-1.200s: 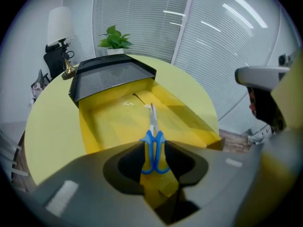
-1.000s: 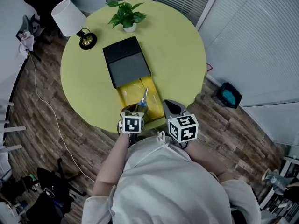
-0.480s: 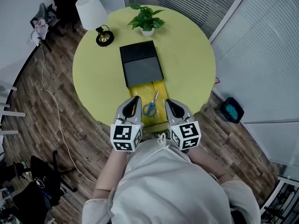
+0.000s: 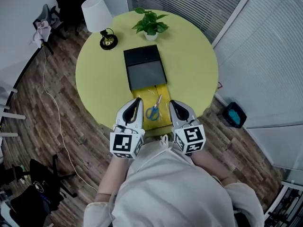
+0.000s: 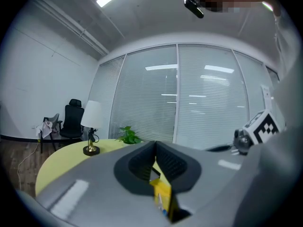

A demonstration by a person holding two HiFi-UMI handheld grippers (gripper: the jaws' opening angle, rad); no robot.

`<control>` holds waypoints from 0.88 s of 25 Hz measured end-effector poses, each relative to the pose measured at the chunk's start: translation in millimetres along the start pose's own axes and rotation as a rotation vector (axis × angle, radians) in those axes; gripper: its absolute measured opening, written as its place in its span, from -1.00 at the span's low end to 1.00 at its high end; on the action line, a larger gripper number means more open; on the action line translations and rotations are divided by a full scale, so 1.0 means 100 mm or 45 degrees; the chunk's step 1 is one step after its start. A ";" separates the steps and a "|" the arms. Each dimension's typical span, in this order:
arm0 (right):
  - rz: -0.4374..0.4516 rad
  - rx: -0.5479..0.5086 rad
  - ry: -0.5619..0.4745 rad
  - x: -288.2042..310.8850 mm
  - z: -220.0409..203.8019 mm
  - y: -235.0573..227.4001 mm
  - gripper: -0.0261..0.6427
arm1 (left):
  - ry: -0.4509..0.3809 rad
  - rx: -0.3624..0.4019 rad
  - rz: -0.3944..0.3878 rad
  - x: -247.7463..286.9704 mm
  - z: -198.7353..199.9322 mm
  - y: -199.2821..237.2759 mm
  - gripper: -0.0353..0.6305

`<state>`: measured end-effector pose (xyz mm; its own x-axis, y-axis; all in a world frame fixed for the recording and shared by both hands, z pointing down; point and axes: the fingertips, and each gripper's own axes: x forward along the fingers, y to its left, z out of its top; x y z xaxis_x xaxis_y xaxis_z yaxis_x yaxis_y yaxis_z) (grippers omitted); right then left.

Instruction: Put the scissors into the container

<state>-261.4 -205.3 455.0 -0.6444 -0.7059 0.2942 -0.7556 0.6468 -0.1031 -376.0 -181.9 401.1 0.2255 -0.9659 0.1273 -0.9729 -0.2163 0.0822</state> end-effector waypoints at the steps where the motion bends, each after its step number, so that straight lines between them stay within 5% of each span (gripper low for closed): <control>1: -0.003 0.004 0.003 0.00 -0.01 0.00 -0.93 | 0.001 -0.001 -0.004 0.00 0.00 0.00 -0.88; 22: -0.047 0.010 0.086 0.03 -0.16 -0.07 -0.93 | 0.058 -0.022 -0.056 0.10 -0.17 -0.05 -0.88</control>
<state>-256.4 -207.3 471.6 -0.6070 -0.7078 0.3613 -0.7797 0.6183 -0.0987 -367.7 -188.3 418.4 0.2703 -0.9480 0.1681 -0.9611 -0.2553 0.1058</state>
